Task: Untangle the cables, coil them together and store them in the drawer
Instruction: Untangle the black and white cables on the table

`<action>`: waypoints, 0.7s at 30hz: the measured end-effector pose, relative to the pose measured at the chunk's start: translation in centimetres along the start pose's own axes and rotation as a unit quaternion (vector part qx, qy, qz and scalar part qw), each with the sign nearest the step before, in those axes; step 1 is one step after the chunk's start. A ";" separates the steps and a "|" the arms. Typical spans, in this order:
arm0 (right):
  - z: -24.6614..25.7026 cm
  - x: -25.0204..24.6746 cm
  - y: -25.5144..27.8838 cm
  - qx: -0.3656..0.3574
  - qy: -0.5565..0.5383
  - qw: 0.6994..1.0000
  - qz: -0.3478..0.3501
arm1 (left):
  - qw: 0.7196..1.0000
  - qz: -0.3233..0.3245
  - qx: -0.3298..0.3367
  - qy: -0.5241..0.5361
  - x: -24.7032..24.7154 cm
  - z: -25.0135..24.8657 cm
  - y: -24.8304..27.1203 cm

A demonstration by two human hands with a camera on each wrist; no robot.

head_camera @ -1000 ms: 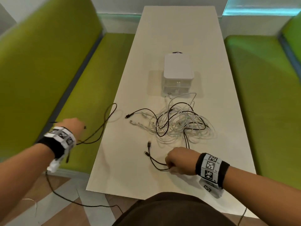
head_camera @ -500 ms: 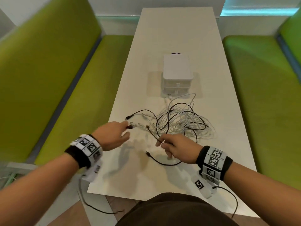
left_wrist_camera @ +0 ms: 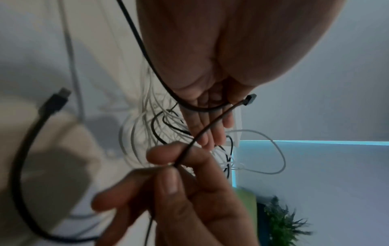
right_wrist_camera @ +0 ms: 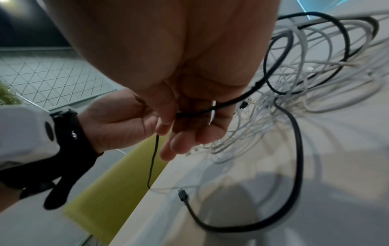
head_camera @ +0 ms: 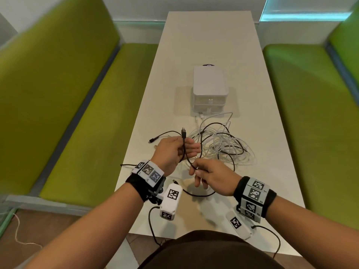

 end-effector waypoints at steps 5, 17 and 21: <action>-0.5 -0.1 0.1 0.004 -0.047 0.999 -0.013 | 0.997 0.011 -0.020 0.067 0.1 0.2 0.3; 0.3 -0.6 -0.1 -0.032 0.199 0.979 -0.018 | 0.952 -0.030 0.034 -0.303 -0.8 -2.3 0.6; 0.5 -3.9 0.0 -0.021 0.306 0.948 -0.084 | 0.766 0.038 0.092 -0.635 0.4 -2.6 2.3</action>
Point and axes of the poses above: each hand's wrist, its own y-axis away from the middle knuckle, its own x-axis out of the palm, z = x × y, the point moved 7 cm from there along -y, towards the middle knuckle, and after that the axes turned 5 degrees about z, right-handed, at the moved point
